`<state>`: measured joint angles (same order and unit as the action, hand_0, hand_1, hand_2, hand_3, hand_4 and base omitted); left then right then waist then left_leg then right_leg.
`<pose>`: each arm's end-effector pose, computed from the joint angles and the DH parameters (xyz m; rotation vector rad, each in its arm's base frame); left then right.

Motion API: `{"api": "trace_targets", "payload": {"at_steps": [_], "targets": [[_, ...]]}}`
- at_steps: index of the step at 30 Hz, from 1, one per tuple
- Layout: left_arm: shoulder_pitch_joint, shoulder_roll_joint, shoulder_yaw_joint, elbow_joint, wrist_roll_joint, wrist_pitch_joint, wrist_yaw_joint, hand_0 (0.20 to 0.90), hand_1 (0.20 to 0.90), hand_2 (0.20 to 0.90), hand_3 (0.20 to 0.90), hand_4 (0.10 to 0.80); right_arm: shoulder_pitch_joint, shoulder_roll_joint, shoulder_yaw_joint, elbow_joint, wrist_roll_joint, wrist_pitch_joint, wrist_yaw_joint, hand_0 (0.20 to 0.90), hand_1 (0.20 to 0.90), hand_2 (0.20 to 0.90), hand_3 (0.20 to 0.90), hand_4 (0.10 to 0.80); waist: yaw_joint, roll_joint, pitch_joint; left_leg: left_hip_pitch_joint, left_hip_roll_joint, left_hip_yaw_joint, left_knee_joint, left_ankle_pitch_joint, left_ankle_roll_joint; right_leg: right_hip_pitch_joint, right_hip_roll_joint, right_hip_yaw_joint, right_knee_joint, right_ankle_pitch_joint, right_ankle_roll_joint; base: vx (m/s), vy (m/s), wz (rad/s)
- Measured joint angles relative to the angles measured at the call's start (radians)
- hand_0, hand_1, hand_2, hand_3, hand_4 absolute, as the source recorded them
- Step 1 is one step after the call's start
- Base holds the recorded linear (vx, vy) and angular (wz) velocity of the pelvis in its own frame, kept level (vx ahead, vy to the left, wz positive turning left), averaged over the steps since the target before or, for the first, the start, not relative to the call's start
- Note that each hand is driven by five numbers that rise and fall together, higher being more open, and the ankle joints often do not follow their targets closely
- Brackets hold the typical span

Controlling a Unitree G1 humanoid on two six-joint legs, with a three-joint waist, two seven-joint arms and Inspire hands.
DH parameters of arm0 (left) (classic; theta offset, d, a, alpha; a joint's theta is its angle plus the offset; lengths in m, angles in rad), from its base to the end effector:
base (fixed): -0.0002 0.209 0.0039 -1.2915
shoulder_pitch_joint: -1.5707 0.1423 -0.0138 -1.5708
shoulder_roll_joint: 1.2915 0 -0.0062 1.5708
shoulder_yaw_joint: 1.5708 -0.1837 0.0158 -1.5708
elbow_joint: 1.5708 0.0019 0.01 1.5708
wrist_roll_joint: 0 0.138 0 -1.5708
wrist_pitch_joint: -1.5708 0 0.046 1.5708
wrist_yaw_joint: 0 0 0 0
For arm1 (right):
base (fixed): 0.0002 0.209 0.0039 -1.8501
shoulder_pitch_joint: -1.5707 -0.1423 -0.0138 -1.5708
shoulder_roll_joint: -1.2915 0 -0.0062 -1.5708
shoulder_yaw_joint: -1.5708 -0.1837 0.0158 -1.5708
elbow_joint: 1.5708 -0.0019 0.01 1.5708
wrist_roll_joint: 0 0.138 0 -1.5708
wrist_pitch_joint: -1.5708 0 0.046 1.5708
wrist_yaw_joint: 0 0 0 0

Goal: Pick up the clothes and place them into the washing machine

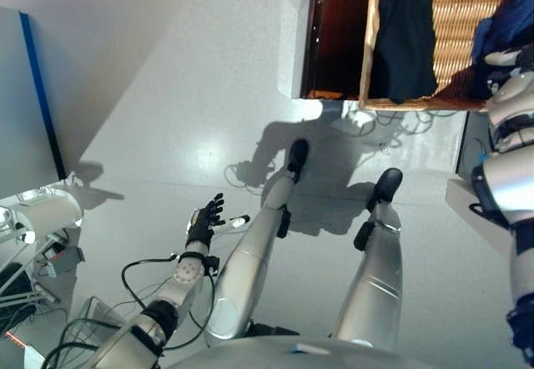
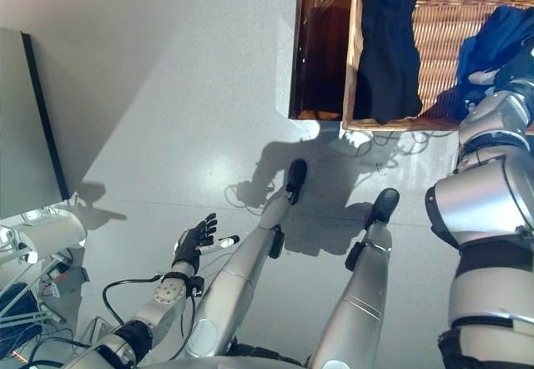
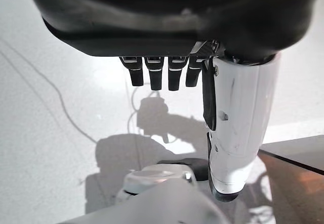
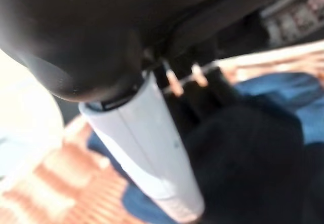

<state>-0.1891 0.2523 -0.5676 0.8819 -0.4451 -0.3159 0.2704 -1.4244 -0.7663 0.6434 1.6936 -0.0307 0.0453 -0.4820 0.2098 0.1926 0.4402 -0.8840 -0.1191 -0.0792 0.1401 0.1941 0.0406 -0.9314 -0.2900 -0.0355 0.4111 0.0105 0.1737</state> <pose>0.1816 0.1563 -0.0648 0.1402 0.4720 0.0124 0.3257 -0.3339 0.2409 -1.0295 0.1711 -0.9840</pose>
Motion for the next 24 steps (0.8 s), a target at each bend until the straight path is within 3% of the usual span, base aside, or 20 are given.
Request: {"api": "trace_targets", "payload": {"at_steps": [7, 8, 9, 10, 24], "targets": [[-0.004, -0.001, 0.002, 0.009, -0.005, 0.000, 0.001, 0.900, 0.900, 0.900, 0.900, 0.800, -0.023, 0.024, 0.022, -0.004, 0.002, -0.002, 0.003, 0.200, 0.200, 0.200, 0.200, 0.300, -0.005, 0.000, 0.000, -0.014, 0.004, 0.011, 0.025, -0.002, -0.004, -0.017, 0.004, 0.011, 0.020, -0.005, -0.002, 0.005, 0.005, -0.02], [-0.005, -0.001, 0.001, 0.009, -0.005, 0.000, 0.001, 0.900, 0.900, 0.900, 0.900, 0.800, -0.023, 0.027, 0.025, -0.009, 0.002, -0.001, 0.003, 0.271, 0.271, 0.271, 0.271, 0.351, -0.007, -0.001, 0.001, -0.014, 0.004, 0.015, 0.030, -0.004, -0.005, -0.017, 0.005, 0.015, 0.020, -0.004, -0.002, 0.004, 0.014, -0.08], [-0.005, -0.001, 0.001, 0.011, -0.005, 0.001, 0.002, 0.900, 0.900, 0.900, 0.900, 0.800, -0.022, 0.034, 0.027, -0.011, 0.001, -0.001, 0.003, 0.532, 0.532, 0.532, 0.532, 0.537, -0.008, -0.001, 0.001, -0.013, 0.005, 0.018, 0.035, -0.006, -0.005, -0.015, 0.007, 0.018, 0.020, -0.002, -0.002, -0.001, 0.006, -0.09], [-0.005, -0.001, 0.001, 0.011, -0.005, 0.001, 0.002, 0.900, 0.900, 0.900, 0.900, 0.800, -0.022, 0.042, 0.027, -0.010, 0.002, 0.000, 0.004, 0.900, 0.900, 0.900, 0.900, 0.800, -0.008, -0.001, 0.001, -0.009, 0.006, 0.019, 0.036, -0.006, -0.005, -0.011, 0.008, 0.020, 0.019, -0.001, -0.002, -0.005, 0.007, -0.06], [-0.005, -0.001, -0.001, 0.031, -0.036, 0.004, 0.002, 0.900, 0.900, 0.900, 0.900, 0.800, -0.021, 0.104, 0.034, 0.011, -0.001, 0.000, 0.005, 0.900, 0.900, 0.900, 0.900, 0.800, -0.036, -0.001, 0.000, 0.025, 0.018, 0.024, 0.034, -0.006, -0.005, 0.036, 0.034, 0.048, -0.030, 0.024, 0.000, 0.003, -0.010, -0.05]]}}
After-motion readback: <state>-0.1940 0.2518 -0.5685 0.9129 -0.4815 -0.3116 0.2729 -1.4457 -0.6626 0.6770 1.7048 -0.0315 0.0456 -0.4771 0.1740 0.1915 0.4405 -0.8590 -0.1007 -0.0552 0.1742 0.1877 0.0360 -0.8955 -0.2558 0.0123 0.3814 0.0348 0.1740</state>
